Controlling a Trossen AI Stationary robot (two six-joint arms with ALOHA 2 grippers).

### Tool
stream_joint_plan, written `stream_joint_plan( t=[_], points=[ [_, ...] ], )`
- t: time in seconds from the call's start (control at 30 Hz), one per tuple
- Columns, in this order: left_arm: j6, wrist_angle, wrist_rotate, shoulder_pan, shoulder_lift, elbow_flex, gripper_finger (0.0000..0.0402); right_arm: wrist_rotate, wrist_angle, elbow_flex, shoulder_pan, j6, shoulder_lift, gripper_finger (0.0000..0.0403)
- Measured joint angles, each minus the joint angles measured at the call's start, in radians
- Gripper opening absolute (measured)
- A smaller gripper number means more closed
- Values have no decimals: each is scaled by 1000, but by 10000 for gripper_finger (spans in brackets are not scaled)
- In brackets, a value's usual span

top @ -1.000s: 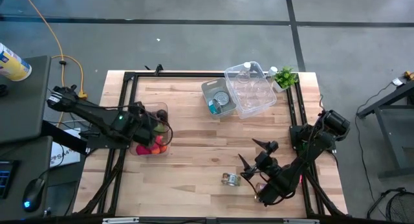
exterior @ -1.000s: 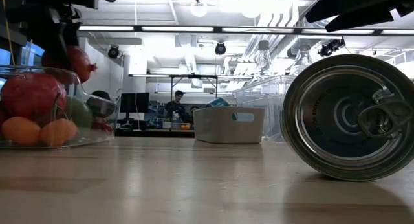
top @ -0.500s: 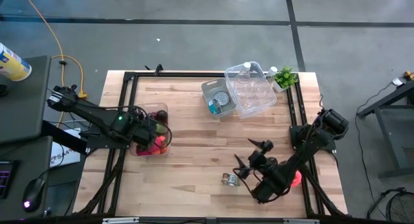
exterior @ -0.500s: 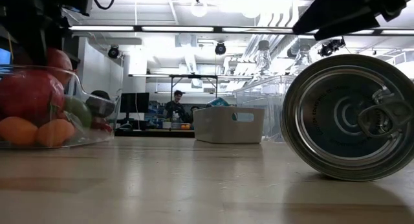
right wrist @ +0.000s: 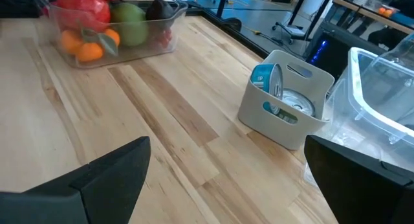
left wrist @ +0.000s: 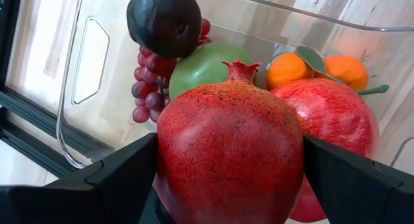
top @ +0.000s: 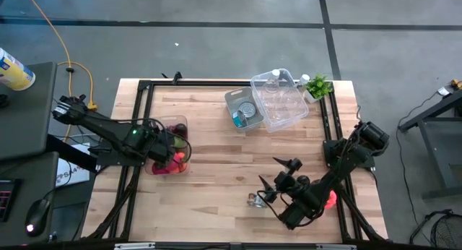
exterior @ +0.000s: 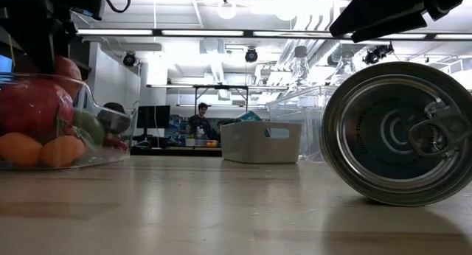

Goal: Pick & Place Food Item
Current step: Put the red pomegranate into the left transparent bin

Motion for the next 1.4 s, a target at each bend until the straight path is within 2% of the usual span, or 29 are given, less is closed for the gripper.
stream_joint_plan(
  t=[0.2, 0.43, 0.57, 0.63, 0.73, 0.83, 0.97, 1.07, 1.2, 1.3, 1.4],
  points=[
    [0, 14, -21, 0, 1, -13, 363, 0, 0, 0, 0, 0, 0, 396],
    [93, 40, -37, 0, 1, -13, 365, 5, 1, 0, 0, 0, 0, 396],
    [172, 80, -33, -9, 0, -13, 365, 82, 48, 0, -10, -10, 0, 396],
    [192, 93, -25, -10, 0, -13, 365, 110, 112, 0, -33, -70, 0, 396],
    [195, 98, -21, -10, -2, -13, 365, 92, 281, 0, -91, -254, 0, 396],
    [195, 101, -18, -10, -10, -13, 365, -28, 534, 0, -165, -542, 0, 396],
    [224, 127, -2, -29, -41, -13, 365, -270, 932, 0, -255, -944, 0, 396],
    [244, 166, 5, -61, -72, -13, 365, -451, 1199, 0, -312, -1160, 0, 396],
    [243, 172, 5, -92, -101, -13, 365, -717, 1492, 1, -403, -1293, 33, 396],
    [239, 171, 5, -103, -113, -13, 365, -940, 1653, 1, -480, -1320, 100, 396],
    [237, 172, 3, -104, -114, -13, 365, -1051, 1786, 9, -539, -1328, 182, 396]
  ],
)
